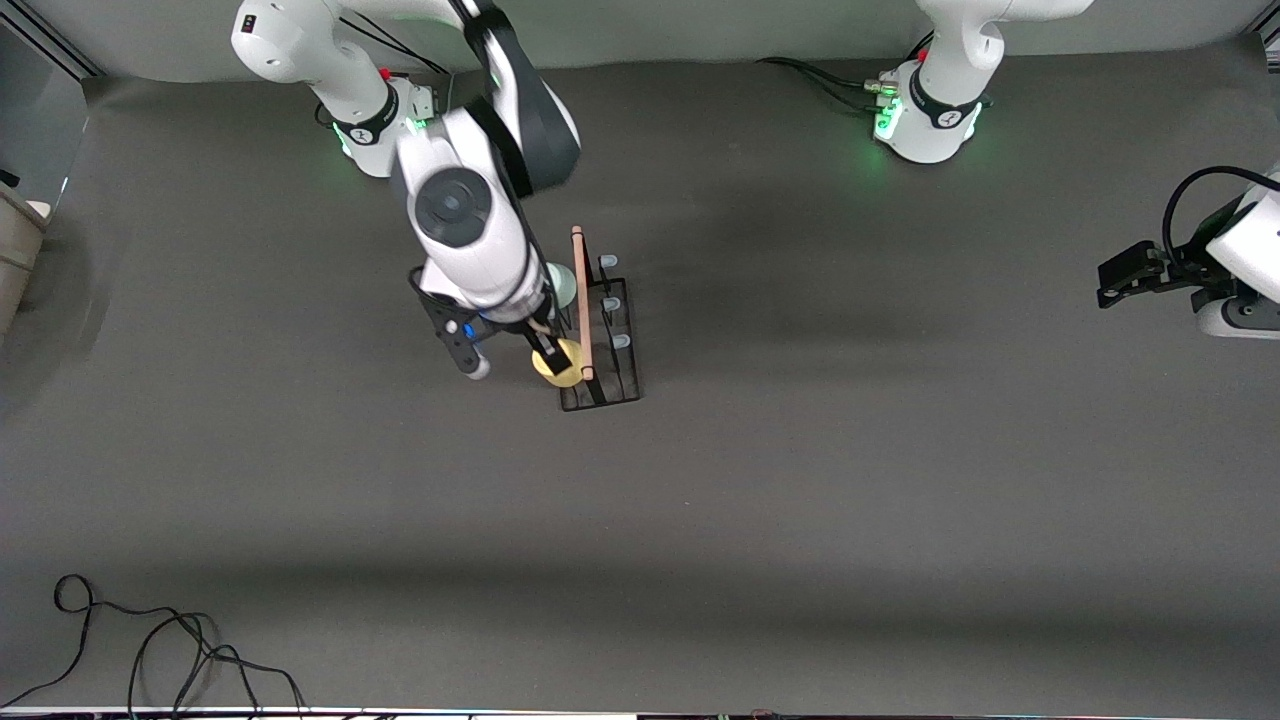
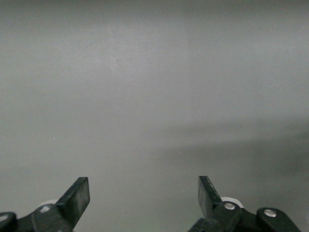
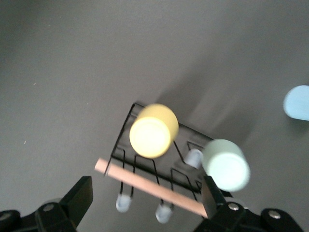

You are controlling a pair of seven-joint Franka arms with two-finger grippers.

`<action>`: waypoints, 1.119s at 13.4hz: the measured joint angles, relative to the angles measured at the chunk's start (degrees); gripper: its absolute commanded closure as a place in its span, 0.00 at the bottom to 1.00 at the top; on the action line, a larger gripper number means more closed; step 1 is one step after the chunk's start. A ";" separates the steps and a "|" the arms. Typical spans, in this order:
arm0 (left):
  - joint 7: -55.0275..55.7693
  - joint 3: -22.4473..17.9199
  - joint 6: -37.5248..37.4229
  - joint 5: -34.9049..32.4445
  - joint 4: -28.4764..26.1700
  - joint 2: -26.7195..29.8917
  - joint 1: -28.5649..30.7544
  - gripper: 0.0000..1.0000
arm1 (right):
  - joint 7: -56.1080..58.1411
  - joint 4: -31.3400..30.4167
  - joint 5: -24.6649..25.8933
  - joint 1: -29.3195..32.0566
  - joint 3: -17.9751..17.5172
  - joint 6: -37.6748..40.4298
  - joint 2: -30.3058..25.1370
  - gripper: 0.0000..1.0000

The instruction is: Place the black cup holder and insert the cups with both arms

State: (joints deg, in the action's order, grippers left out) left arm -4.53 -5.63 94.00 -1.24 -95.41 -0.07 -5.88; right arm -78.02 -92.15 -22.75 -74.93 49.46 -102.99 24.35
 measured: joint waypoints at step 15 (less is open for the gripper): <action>-0.20 0.19 0.64 0.00 0.00 -0.02 -0.34 0.00 | 51.15 2.84 24.67 39.53 -23.77 17.24 -24.49 0.00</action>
State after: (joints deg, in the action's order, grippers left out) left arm -4.73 -5.44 94.64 -1.25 -95.41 -0.09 -6.23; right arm -26.87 -89.31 1.91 -35.40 25.68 -85.75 -0.14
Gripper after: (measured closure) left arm 0.000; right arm 0.000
